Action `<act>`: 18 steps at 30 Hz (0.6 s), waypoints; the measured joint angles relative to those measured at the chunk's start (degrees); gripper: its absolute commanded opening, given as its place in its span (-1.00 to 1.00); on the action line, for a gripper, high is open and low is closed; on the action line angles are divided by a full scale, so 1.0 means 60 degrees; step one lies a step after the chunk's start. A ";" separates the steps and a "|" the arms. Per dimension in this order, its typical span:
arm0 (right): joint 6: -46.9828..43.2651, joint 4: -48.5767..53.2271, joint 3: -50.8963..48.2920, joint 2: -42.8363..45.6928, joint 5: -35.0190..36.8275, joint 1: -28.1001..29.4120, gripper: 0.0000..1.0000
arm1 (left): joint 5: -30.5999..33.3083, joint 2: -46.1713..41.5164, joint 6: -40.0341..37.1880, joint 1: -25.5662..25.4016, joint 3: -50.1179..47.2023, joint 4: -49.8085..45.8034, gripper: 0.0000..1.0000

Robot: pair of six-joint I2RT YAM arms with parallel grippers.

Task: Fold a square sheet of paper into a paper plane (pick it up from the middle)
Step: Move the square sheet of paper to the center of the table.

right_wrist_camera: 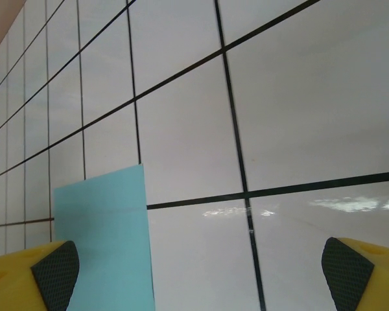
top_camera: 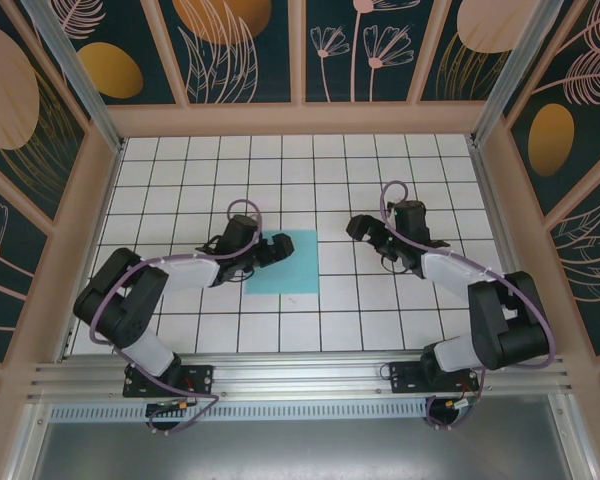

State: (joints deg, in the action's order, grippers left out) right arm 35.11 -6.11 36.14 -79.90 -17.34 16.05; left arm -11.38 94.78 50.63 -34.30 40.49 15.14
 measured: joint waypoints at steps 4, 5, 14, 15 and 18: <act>0.0109 0.0124 -0.0361 0.0776 0.0160 -0.0401 0.98 | -0.0022 0.1013 0.0346 -0.0794 0.0965 0.0423 0.90; 0.0149 0.0117 -0.0481 0.0951 0.0095 -0.0557 0.98 | -0.0022 0.1217 0.0423 -0.0947 0.1169 0.0535 0.90; 0.0138 0.0095 -0.0783 0.1293 -0.0936 -0.0845 0.86 | 0.0262 0.1479 0.0769 -0.1563 0.1530 0.0845 0.97; 0.0138 0.0095 -0.0739 0.1260 -0.1020 -0.0729 0.85 | 0.0474 0.1322 0.0765 -0.1563 0.1519 0.0732 0.97; 0.0106 0.0091 -0.0430 0.0991 -0.1133 -0.0160 0.77 | 0.1395 0.0415 0.0761 -0.1559 0.1355 0.0375 0.97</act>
State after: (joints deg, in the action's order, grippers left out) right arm 35.75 -5.56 33.56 -73.95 -24.14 15.09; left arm -3.01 97.27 55.20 -43.66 48.62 17.39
